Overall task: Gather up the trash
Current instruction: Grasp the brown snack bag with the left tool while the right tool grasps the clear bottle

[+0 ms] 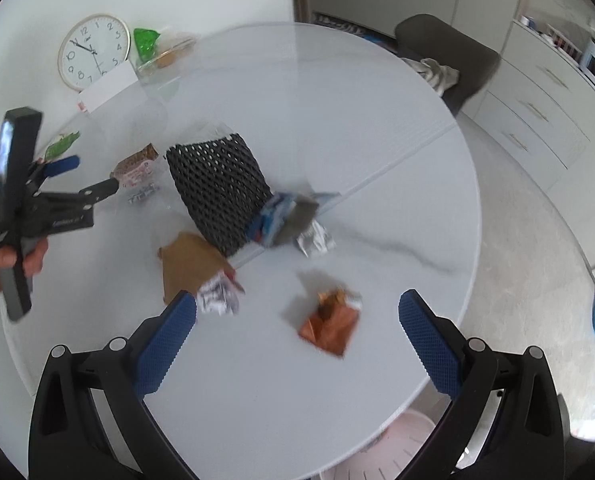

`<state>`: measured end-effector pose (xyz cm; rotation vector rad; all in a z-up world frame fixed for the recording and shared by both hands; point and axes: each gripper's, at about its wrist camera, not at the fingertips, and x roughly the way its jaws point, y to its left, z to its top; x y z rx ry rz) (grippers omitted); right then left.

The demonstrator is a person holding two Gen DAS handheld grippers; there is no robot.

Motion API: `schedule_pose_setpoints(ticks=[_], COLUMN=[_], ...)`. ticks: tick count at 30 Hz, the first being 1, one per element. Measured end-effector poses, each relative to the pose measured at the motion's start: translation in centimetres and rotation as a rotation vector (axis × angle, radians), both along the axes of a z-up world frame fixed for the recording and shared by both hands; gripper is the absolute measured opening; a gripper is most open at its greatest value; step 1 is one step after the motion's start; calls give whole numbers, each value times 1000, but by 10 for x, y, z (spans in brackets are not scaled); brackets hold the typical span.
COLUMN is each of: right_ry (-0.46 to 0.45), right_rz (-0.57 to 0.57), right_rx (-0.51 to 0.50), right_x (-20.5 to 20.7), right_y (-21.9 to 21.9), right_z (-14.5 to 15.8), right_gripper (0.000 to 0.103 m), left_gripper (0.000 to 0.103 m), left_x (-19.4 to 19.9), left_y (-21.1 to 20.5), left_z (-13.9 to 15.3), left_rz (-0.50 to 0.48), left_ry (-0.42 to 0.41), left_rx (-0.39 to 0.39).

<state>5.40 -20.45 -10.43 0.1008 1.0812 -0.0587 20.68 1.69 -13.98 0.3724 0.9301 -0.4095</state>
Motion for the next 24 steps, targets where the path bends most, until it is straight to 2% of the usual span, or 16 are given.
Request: schedule_pose_setpoints(ticks=[4, 7, 9, 11, 12, 18, 20, 24], right_ry=[17, 24, 16, 8, 6, 11, 26, 70], right_rz=[50, 99, 114, 122, 122, 66, 35, 29], right_rx=[-22, -45, -52, -36, -21, 95, 130, 164], right_x=[27, 45, 53, 61, 66, 120, 152, 207], right_y=[10, 22, 28, 34, 36, 45, 46, 55], right_z=[-4, -3, 0, 3, 4, 7, 3, -10], right_gripper=[101, 101, 101, 101, 101, 101, 101, 101], left_gripper=[95, 92, 85, 61, 57, 34, 31, 30], left_x=[54, 81, 95, 100, 101, 86, 78, 61], left_y=[22, 27, 28, 26, 25, 31, 38, 49], left_z=[-15, -32, -48, -61, -67, -76, -75, -74], left_rz=[-38, -88, -106, -108, -112, -51, 1, 68], left_ry=[125, 206, 259, 294, 313, 322, 321, 282], left_rx=[-94, -119, -128, -121, -120, -204, -245, -259])
